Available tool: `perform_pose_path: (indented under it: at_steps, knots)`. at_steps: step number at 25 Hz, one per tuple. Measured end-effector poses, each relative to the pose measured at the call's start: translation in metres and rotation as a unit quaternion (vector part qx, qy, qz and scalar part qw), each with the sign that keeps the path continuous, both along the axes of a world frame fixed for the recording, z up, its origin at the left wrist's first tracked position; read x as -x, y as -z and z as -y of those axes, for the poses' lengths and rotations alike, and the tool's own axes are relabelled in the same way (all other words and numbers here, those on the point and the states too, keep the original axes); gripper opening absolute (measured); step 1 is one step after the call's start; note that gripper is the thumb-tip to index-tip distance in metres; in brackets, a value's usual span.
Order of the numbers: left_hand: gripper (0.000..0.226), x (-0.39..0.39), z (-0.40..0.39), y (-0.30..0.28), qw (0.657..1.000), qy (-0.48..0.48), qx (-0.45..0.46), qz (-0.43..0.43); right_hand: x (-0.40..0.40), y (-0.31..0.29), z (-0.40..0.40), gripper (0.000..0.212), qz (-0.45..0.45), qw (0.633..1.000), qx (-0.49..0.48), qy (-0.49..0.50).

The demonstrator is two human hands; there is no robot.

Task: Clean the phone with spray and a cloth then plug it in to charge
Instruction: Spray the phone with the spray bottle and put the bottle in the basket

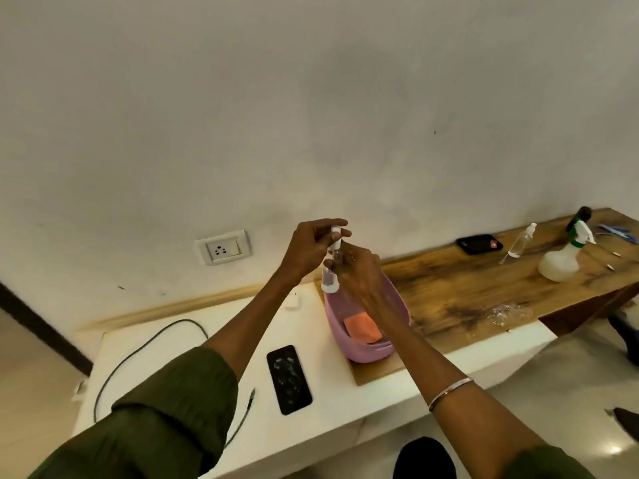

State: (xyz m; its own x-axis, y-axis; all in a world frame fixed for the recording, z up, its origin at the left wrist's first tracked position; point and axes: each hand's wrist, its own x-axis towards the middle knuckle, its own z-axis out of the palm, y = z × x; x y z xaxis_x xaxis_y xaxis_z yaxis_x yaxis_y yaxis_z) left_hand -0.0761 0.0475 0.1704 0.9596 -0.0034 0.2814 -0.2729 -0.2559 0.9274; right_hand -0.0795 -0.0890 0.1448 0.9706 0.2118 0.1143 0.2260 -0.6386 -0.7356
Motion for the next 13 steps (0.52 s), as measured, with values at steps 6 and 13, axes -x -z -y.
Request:
perform_pose_path:
  at_steps: [6, 13]
  knots:
    - [0.014, 0.071, -0.044, -0.004, 0.977, -0.202, 0.066, 0.025, 0.057, -0.011, -0.059, 0.026, -0.021, 0.998, -0.066, 0.000]
    - [0.035, 0.114, -0.074, -0.005, 0.989, -0.148, 0.025, -0.017, 0.097, -0.014, -0.094, 0.019, 0.033, 0.996, -0.077, -0.036]
